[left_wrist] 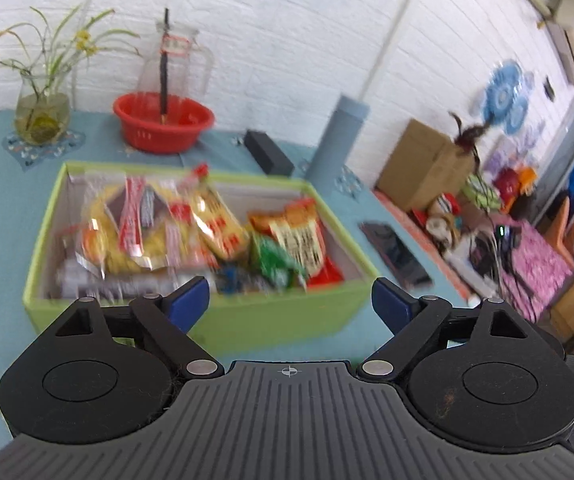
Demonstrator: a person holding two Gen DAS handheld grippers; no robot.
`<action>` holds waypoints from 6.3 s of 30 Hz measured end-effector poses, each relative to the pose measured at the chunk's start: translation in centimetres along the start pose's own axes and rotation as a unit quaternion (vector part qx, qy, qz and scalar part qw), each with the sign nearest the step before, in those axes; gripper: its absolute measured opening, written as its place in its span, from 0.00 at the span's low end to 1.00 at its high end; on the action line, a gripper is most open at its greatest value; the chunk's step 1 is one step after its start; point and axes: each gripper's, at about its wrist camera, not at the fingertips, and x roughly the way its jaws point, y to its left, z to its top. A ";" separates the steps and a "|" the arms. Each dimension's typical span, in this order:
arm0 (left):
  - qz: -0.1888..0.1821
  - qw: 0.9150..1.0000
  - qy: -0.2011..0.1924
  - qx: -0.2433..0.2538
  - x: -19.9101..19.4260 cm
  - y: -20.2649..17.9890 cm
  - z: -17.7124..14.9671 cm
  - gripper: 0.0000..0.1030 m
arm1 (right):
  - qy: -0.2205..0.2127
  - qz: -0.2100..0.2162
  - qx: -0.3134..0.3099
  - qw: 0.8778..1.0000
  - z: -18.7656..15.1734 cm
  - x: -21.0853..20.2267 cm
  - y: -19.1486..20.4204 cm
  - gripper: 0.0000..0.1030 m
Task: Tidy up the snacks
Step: 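Carry the green-wrapped snack into the green box and open the left gripper, then move the left gripper to the white-and-yellow triangular snack pack and grasp it, then carry the triangular snack pack into the green box and release it, then move the left gripper to the green candy pack and close on it, then carry the green candy pack into the green box and release it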
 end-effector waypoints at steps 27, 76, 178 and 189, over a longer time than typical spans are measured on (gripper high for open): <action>0.000 0.993 0.118 -0.018 -1.5 -1.0 -10.6 0.33 | 0.111 0.062 0.018 0.992 -7.5 0.4 7.5 0.99; -0.054 0.998 -0.005 -0.017 -0.2 -2.0 1.8 0.23 | -0.004 -0.008 -0.018 1.000 1.3 1.4 1.5 0.59; -0.049 0.991 0.110 -0.056 -2.6 -0.5 -10.6 0.12 | 0.084 -0.004 0.057 0.995 -8.2 -1.4 6.7 0.56; -0.029 0.999 0.025 -0.009 2.3 -0.8 4.5 0.12 | -0.001 -0.020 -0.012 1.000 3.3 4.5 -1.5 0.58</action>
